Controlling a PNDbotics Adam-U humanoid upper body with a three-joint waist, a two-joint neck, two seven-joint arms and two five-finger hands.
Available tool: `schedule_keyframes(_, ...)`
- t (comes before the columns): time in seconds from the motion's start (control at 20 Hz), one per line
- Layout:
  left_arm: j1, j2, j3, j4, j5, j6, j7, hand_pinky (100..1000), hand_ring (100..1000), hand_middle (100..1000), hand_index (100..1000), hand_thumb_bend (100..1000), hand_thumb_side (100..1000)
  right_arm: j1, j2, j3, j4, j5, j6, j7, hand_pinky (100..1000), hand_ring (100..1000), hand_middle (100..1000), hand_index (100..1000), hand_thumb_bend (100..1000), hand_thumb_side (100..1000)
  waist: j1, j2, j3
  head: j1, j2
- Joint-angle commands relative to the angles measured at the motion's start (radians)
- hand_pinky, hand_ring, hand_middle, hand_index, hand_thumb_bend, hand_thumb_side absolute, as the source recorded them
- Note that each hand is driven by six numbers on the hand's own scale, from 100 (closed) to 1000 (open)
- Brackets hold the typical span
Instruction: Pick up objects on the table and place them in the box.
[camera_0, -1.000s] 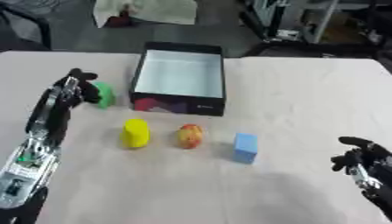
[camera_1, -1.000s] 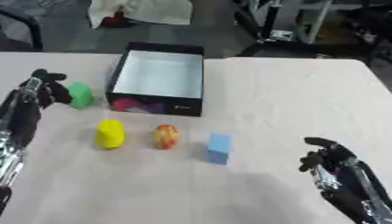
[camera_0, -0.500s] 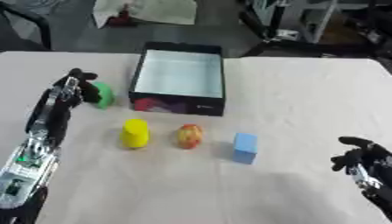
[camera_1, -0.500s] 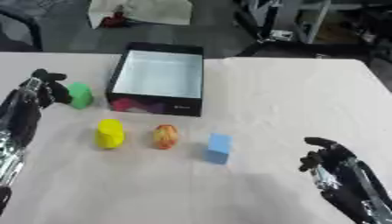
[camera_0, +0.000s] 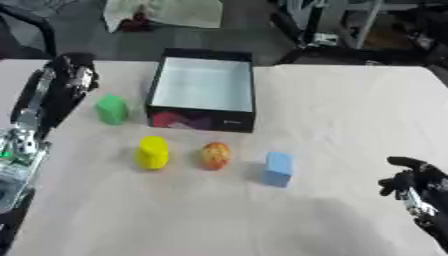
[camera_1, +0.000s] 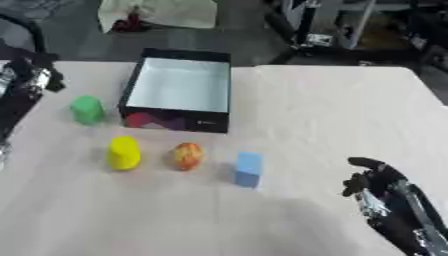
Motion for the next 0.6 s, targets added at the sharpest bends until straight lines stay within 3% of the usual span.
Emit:
schedule_keyframes(0.05, -0.105, 0.125, -0.063, 0.084, -0.170, -0.017, -0.258, 785, 749, 798, 931, 295, 554, 0.002, -0.019, 0.002, -0.014, 0.003, -0.001, 0.005, 687, 488, 313, 775, 100, 469, 0.008, -0.016, -0.003, 0.002, -0.002)
schedule_keyframes(0.2, -0.234, 0.151, -0.152, 0.208, -0.275, -0.071, -0.526, 807, 779, 844, 938, 384, 503, 0.007, -0.022, 0.004, -0.013, 0.006, -0.002, 0.007, 687, 487, 313, 775, 100, 469, 0.010, -0.020, -0.005, 0.005, -0.002)
schedule_keyframes(0.3, -0.310, 0.133, -0.194, 0.295, -0.339, -0.114, -0.648, 811, 787, 855, 939, 420, 492, 0.009, -0.023, 0.005, -0.013, 0.006, -0.002, 0.007, 687, 487, 313, 774, 100, 468, 0.010, -0.023, -0.005, 0.004, -0.002)
schedule_keyframes(0.4, -0.361, 0.103, -0.214, 0.373, -0.400, -0.148, -0.710, 814, 793, 866, 942, 454, 496, 0.011, -0.022, 0.005, -0.012, 0.006, -0.003, 0.008, 687, 487, 312, 775, 100, 468, 0.009, -0.025, -0.004, 0.003, -0.002)
schedule_keyframes(0.6, -0.424, 0.030, -0.225, 0.521, -0.509, -0.205, -0.733, 818, 800, 878, 945, 485, 492, 0.013, -0.020, 0.004, -0.011, 0.006, -0.003, 0.007, 687, 487, 312, 774, 100, 469, 0.007, -0.026, -0.003, 0.001, -0.002)
